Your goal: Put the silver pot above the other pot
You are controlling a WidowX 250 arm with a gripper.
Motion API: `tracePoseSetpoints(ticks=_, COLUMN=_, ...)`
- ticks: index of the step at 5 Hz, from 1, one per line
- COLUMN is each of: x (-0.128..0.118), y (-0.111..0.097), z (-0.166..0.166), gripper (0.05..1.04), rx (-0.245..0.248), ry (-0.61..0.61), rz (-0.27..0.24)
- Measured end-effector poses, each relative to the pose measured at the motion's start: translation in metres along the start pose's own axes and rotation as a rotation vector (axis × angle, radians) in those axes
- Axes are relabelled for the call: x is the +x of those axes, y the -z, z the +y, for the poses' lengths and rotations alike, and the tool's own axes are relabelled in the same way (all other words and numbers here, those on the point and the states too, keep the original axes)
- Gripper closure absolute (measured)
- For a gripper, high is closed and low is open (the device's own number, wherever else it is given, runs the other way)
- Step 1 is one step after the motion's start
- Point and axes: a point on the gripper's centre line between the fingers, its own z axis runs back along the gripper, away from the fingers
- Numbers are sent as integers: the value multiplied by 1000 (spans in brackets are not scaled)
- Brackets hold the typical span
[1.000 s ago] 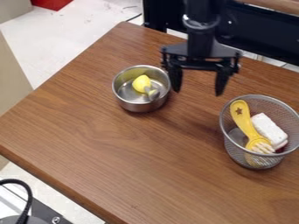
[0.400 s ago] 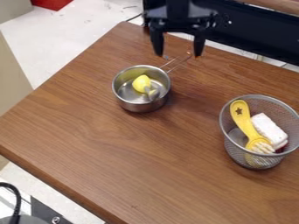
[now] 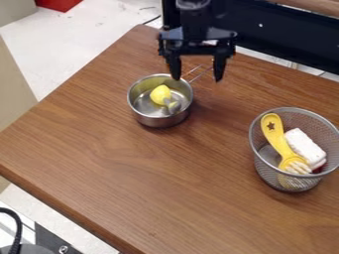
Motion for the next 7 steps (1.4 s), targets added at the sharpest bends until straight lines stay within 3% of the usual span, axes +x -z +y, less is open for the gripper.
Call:
tracePoseSetpoints(ticks=2, x=-4, y=18, z=-5, gripper=85, rx=4, ry=19, rz=-36)
tracePoseSetpoints(ticks=3, x=-6, y=28, z=-3, gripper=85, rx=29, ry=-3, rz=-6)
tracePoseSetpoints(ticks=6, x=-17, y=49, z=-13, gripper=85, rx=63, ry=0, rz=-17)
tracePoseSetpoints(ticks=7, x=-15, y=50, z=-16, gripper=130, rx=65, ry=-2, rz=-38)
